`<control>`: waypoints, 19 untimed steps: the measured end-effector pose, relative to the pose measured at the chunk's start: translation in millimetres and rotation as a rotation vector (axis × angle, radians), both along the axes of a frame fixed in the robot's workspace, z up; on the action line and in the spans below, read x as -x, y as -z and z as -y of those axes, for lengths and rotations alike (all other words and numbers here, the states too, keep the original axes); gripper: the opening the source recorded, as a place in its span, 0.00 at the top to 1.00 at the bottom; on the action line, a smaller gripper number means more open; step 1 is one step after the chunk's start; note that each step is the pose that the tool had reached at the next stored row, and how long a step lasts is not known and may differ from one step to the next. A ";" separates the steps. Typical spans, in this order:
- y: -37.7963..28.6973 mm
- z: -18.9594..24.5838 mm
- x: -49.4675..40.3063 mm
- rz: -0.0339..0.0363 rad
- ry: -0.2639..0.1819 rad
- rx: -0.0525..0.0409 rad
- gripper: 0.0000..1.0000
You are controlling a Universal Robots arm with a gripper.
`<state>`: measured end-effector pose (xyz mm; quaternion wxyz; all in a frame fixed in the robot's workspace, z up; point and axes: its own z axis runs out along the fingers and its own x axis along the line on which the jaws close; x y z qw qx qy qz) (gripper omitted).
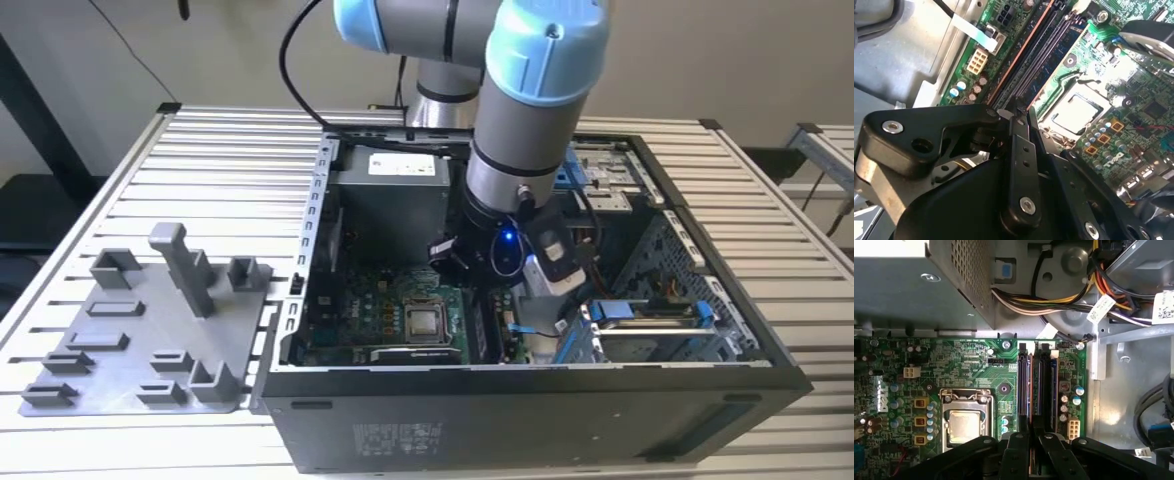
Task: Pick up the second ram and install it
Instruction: 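Insert the second ram into the second slot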
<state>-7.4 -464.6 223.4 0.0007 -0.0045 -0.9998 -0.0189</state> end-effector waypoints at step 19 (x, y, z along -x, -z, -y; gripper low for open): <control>2.2 3.8 -1.6 -0.0003 -0.004 -0.0004 0.86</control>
